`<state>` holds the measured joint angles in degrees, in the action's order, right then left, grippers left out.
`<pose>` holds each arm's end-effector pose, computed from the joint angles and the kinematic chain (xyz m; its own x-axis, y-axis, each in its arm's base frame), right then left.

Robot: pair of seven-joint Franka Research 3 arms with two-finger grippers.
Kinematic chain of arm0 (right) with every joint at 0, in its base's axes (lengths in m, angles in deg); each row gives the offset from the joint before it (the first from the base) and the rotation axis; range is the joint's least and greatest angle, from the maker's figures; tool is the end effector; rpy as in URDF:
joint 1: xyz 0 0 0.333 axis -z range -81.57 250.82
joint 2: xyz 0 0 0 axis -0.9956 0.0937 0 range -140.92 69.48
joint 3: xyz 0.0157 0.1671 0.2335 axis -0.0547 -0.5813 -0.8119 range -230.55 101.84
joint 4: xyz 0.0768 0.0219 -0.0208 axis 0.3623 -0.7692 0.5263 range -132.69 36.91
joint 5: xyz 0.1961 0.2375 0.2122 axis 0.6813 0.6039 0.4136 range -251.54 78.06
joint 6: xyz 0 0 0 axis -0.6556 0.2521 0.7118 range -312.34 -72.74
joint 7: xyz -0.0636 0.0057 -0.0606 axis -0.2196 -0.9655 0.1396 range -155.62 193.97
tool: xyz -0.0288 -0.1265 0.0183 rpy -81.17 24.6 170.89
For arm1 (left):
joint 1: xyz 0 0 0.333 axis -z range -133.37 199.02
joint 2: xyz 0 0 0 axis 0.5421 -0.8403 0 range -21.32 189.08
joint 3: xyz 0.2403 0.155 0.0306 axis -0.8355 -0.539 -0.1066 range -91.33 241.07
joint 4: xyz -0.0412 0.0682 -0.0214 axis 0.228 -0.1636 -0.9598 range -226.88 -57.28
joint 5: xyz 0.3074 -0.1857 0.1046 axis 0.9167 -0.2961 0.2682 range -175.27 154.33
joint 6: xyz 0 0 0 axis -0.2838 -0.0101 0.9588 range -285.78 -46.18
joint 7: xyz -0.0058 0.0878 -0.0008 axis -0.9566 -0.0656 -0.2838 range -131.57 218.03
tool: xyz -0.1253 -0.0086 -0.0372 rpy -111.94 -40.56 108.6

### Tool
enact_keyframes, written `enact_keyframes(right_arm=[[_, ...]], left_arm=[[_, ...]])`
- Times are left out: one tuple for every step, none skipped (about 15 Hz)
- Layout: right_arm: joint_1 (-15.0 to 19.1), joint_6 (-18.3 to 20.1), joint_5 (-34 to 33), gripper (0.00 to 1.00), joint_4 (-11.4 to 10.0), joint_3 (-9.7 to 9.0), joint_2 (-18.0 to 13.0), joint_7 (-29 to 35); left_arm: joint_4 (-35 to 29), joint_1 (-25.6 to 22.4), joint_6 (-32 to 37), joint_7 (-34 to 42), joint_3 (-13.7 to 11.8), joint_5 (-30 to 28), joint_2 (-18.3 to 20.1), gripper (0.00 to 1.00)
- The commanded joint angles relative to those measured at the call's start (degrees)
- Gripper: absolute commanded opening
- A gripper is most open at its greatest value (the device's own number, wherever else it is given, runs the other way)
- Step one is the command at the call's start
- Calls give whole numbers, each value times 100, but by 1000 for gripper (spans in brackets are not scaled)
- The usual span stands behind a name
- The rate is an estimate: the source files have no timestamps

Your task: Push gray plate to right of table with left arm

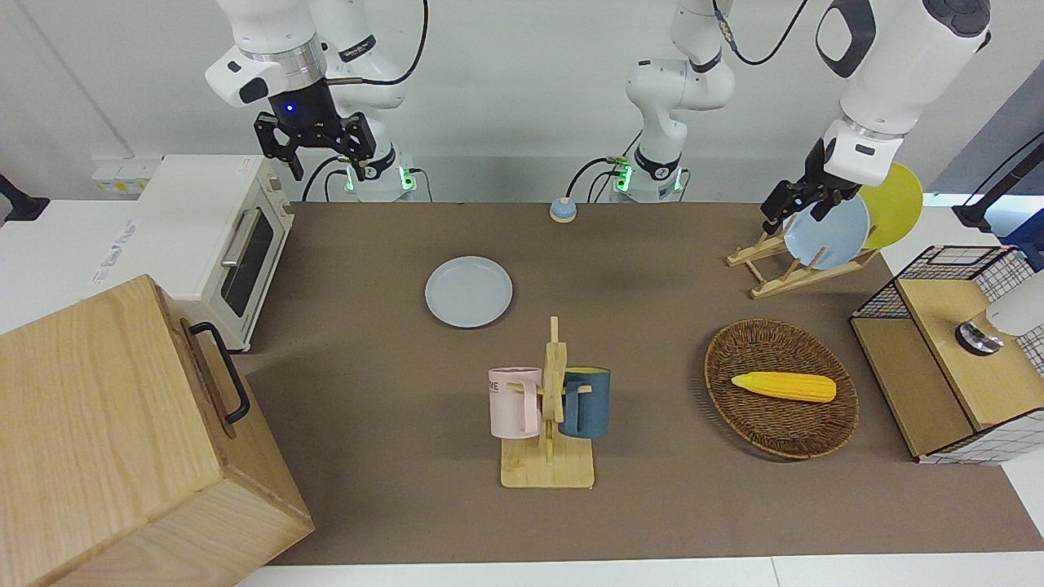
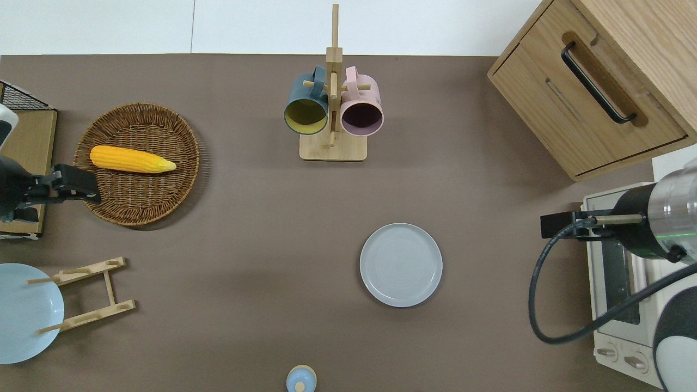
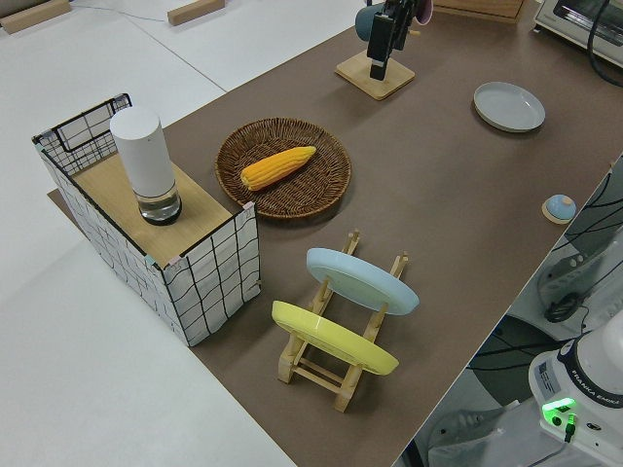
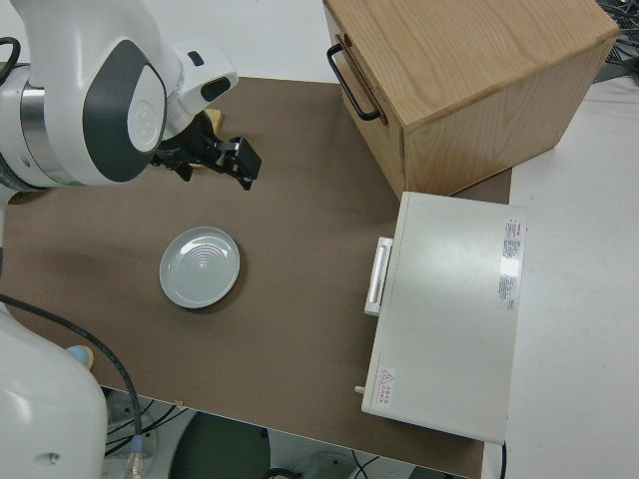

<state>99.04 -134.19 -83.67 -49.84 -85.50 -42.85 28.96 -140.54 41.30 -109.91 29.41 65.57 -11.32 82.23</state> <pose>0.4905 0.0759 0.5994 0.9986 -0.0528 -0.0041 -0.0528 -0.9986 -0.0081 0.5395 0.0046 0.5556 0.9664 0.2527 -0.0475 0.2529 -0.9675 -0.0012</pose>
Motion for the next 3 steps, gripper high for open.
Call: enact_keyframes(right_arm=[[141, -1, 123, 996, -156, -83, -157, 59], [141, -1, 123, 996, -156, -83, -157, 59], [141, -1, 123, 996, -156, -83, -157, 59]], left_arm=[[154, -135, 156, 134, 157, 111, -10, 991], [154, -127, 156, 134, 157, 111, -10, 991], [154, -135, 156, 143, 157, 120, -10, 991]])
